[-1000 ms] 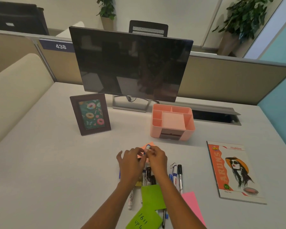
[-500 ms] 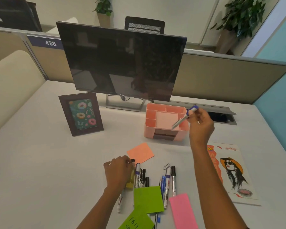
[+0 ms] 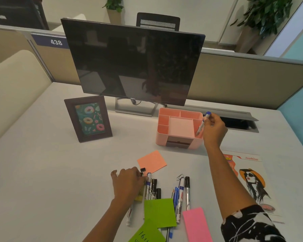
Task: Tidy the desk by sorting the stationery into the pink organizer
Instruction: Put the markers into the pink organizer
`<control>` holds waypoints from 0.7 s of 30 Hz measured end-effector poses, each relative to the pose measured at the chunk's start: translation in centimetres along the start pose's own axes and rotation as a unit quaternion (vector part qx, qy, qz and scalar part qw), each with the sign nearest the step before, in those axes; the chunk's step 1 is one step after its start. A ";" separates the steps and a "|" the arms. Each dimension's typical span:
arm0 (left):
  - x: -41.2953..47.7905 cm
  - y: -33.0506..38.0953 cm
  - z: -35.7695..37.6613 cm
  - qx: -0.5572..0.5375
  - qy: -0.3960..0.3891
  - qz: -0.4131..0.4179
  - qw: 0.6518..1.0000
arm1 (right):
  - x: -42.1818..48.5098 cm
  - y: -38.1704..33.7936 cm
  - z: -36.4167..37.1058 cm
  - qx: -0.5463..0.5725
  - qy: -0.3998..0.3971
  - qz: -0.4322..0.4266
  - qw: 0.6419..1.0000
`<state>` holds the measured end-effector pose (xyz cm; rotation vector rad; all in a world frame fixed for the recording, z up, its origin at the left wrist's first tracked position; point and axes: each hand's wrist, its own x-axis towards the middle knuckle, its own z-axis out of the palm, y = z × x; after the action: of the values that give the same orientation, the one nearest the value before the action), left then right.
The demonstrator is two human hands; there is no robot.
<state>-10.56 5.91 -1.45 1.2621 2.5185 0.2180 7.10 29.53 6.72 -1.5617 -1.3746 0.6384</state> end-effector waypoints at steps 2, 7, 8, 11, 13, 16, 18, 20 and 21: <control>0.0 -0.1 -0.1 0.011 -0.011 0.007 1.000 | 0.3 0.3 0.6 -0.020 -0.015 -0.002 1.000; 0.1 0.2 -0.4 0.027 -0.025 0.021 0.999 | 0.9 1.2 1.9 -0.078 -0.050 -0.006 0.996; 0.1 0.3 -0.4 0.023 -0.027 0.019 0.999 | 1.0 1.3 2.1 -0.091 -0.054 -0.007 0.994; 0.3 0.5 -0.3 0.009 -0.031 0.004 0.999 | 1.2 1.5 2.5 -0.124 -0.059 -0.011 0.990; 0.4 0.6 -0.3 0.003 -0.031 -0.003 1.000 | 1.4 1.6 2.7 -0.141 -0.067 -0.017 0.988; 0.4 0.5 -0.4 -0.032 -0.012 -0.013 0.999 | 1.6 1.7 2.6 -0.158 -0.075 -0.021 0.984; 0.5 -0.1 -0.3 -0.046 0.010 -0.016 0.999 | 1.6 1.7 2.5 -0.153 -0.070 -0.013 0.986; 0.7 -1.1 -0.3 -0.065 0.037 -0.022 0.997 | 1.3 1.8 2.4 -0.137 -0.061 -0.015 0.989; 0.8 -1.6 -0.5 -0.071 0.047 -0.028 0.996 | 1.0 1.9 2.3 -0.125 -0.054 -0.021 0.990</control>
<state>-12.38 5.60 -1.55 1.1509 2.5608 0.4447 6.28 31.30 4.21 -1.7090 -1.6158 0.5472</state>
